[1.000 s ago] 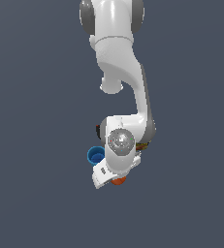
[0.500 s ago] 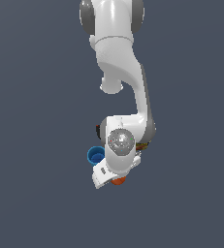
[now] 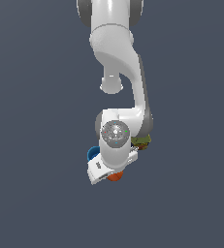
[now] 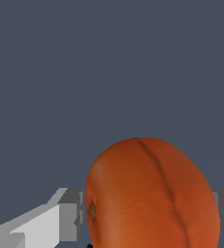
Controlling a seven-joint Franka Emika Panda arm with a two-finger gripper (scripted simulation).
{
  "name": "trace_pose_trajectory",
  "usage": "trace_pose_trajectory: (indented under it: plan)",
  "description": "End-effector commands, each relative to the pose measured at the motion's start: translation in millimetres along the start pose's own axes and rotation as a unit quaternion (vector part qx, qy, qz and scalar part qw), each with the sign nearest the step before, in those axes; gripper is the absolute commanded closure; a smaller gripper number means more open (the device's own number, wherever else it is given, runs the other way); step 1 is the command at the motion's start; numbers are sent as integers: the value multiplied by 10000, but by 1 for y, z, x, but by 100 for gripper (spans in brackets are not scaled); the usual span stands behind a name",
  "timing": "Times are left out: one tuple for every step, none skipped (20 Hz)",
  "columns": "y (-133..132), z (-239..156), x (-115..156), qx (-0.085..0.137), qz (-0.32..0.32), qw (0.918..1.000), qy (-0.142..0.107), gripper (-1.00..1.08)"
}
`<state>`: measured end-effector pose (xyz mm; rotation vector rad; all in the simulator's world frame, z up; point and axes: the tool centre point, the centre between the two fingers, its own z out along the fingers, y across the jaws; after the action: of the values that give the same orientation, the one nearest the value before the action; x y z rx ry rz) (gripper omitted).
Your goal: Pick up a designated object from a clutter of objects.
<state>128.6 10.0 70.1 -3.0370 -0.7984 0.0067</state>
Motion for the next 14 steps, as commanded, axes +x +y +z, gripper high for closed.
trace_pose_trajectory:
  plan:
    - [5,-15,-7,-9,3,10000,15,108]
    - [8,-22,-10,-9,3,10000,15,108]
    - [10,-29,-14,-9,3,10000,15,108]
    - [13,-36,-18,-9,3,10000,15,108]
    - [15,-45,-23,-9,3,10000,15,108]
    - [18,-54,-28,-9,3,10000,15,108]
    - [22,-63,-33,-9,3,10000,15,108]
    - [25,-73,-38,-9,3,10000,15,108]
    - [28,-84,-44,-9,3,10000,15,108]
    - [32,-94,-50,-9,3,10000,15,108]
    - [36,-105,-55,-9,3,10000,15,108]
    - [39,-116,-61,-8,3,10000,18,108]
    - [43,-126,-67,-8,3,10000,18,108]
    - [46,-137,-72,-8,3,10000,18,108]
